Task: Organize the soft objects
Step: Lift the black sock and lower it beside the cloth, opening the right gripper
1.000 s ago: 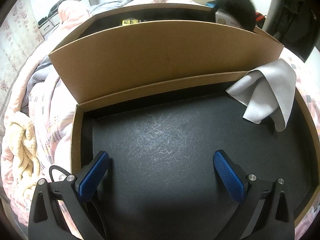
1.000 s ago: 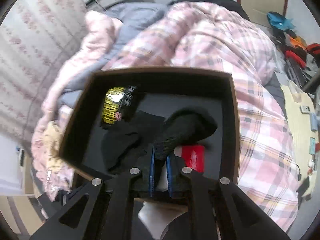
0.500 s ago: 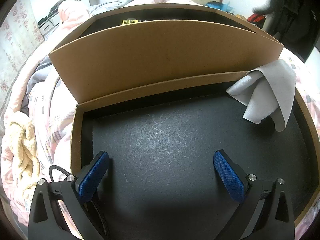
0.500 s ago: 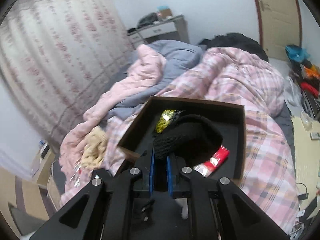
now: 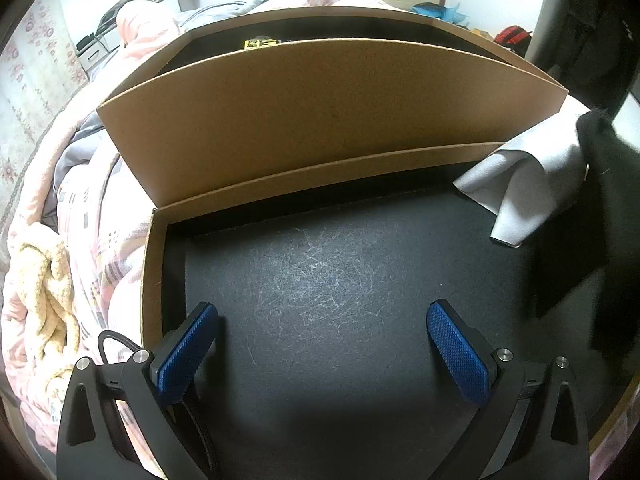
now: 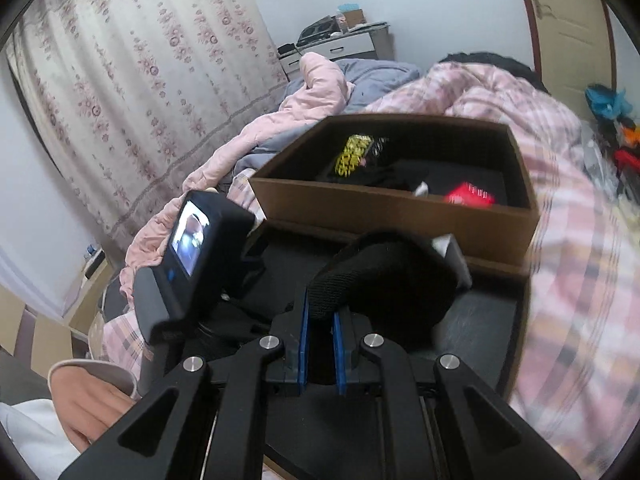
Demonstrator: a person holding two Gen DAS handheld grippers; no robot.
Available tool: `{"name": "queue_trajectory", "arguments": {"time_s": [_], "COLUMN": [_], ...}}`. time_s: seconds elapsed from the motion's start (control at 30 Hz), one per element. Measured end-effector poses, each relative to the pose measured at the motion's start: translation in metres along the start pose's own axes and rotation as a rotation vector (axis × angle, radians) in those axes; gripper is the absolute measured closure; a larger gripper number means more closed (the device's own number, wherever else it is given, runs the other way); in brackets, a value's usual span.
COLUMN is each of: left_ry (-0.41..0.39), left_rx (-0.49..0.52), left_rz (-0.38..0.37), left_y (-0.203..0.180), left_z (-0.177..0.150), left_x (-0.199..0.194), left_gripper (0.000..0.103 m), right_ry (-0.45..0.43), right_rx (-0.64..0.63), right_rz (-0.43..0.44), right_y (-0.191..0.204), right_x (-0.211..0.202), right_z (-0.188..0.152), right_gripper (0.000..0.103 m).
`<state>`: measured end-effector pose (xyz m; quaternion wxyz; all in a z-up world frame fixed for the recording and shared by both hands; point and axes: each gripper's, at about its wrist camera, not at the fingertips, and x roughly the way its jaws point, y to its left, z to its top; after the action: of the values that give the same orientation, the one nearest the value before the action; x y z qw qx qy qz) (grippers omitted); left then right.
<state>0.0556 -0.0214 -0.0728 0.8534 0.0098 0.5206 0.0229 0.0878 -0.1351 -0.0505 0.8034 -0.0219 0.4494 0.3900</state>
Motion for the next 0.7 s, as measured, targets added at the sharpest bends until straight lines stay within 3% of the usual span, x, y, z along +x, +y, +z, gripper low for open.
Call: {"name": "queue_trajectory", "arguments": {"time_s": [0.4, 0.47, 0.53, 0.57, 0.7], "left_ry": [0.0, -0.002, -0.002, -0.002, -0.002], "left_rx": [0.0, -0.001, 0.0, 0.0, 0.0], "left_rz": [0.0, 0.0, 0.003, 0.004, 0.004], "left_y": [0.0, 0.0, -0.001, -0.001, -0.002], "left_z": [0.0, 0.0, 0.0, 0.0, 0.0], "left_x": [0.0, 0.0, -0.001, -0.001, 0.0], "left_gripper": [0.0, 0.0, 0.0, 0.0, 0.0], "right_ry": [0.048, 0.063, 0.081, 0.089, 0.088], "right_rx": [0.09, 0.107, 0.115, 0.113, 0.106], "right_rz": [-0.067, -0.059, -0.066, -0.079, -0.089], "right_y": [-0.022, -0.023, -0.024, -0.023, -0.021], "right_x": [0.031, 0.034, 0.038, 0.038, 0.034], "right_z": [-0.008, -0.008, -0.01, -0.01, -0.008], "right_gripper": [0.091, 0.078, 0.043, 0.038, 0.034]}}
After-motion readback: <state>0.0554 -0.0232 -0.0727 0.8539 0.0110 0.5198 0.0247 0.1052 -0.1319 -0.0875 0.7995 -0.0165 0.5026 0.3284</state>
